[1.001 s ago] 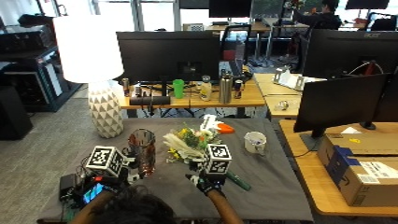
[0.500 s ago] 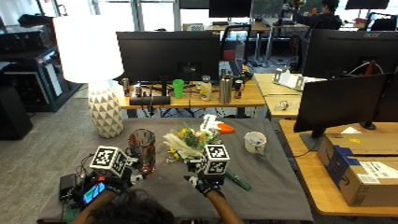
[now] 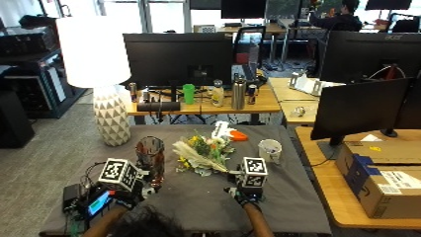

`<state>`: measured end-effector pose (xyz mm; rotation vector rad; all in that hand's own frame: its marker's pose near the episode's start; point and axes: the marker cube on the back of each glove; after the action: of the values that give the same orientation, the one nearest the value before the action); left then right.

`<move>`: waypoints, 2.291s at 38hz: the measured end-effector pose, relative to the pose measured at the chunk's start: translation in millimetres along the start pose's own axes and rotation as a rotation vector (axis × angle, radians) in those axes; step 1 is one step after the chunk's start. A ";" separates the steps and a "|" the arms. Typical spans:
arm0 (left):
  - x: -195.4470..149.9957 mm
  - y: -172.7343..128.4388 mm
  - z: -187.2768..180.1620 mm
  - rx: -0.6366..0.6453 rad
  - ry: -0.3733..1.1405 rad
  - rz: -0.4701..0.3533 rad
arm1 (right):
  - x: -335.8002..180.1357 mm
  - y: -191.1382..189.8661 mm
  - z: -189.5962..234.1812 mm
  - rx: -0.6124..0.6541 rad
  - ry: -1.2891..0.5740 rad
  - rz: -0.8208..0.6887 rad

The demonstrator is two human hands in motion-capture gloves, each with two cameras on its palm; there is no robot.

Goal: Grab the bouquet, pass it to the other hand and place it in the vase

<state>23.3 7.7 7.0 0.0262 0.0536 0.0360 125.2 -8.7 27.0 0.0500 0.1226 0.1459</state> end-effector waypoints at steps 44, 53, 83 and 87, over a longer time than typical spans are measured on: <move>0.7 -9.0 32.3 -0.021 0.039 -0.011 | 68.7 -68.4 95.4 -0.013 0.010 0.285; 5.5 -16.3 28.5 -0.013 0.063 -0.014 | 62.5 -67.2 80.0 0.121 -0.064 0.273; 141.7 -107.8 4.9 -0.011 0.842 0.249 | -94.3 -22.0 -40.9 0.478 -1.049 -0.219; 149.4 -122.6 1.4 0.066 0.925 0.296 | -123.8 -10.4 -48.0 0.404 -1.141 -0.246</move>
<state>176.8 -109.4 -2.9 0.0821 0.9766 0.3415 -0.9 -35.3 -6.5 0.5077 -0.9822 -0.1691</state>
